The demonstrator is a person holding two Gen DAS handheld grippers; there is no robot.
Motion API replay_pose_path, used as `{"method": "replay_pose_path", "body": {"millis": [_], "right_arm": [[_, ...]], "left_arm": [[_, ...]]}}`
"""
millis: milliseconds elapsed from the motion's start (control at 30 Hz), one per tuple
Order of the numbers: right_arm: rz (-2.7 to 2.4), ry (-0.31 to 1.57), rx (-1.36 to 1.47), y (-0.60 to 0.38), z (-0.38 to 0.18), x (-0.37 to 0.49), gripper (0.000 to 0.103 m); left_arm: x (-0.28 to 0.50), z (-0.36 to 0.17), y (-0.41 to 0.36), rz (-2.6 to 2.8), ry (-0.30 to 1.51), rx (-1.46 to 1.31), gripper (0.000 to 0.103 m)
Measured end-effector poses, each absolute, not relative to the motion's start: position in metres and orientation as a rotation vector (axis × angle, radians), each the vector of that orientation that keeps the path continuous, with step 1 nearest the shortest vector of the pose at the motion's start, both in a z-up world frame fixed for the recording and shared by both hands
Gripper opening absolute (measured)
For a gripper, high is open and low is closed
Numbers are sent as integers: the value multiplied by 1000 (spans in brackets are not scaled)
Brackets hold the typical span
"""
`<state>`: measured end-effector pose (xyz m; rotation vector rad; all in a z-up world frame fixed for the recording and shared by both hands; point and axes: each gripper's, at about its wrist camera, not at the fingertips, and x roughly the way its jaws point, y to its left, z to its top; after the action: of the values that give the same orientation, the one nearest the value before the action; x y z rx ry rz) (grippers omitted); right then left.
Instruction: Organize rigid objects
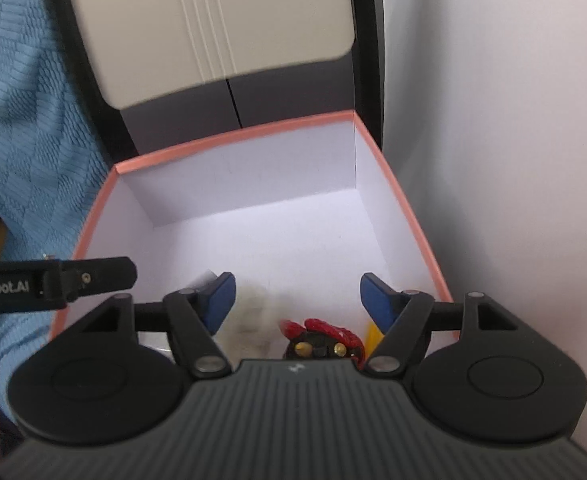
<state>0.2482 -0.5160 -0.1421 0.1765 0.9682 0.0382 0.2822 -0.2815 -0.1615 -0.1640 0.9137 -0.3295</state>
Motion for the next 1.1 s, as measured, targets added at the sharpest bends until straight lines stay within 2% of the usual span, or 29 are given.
{"method": "replay_pose_path", "body": {"millis": [567,767,1100], "right_arm": [[-4,802,172,-493,-36,170,71],[-22,771,177,-473,-11,136,71],[-42,736,159,-445,20,84,71]], "left_arm": [[195,-69,-235,-362,751,-168,91],[162,-51,-219,-379,712,-134,92],[111,-24,-191,-384,670,-141,99]]}}
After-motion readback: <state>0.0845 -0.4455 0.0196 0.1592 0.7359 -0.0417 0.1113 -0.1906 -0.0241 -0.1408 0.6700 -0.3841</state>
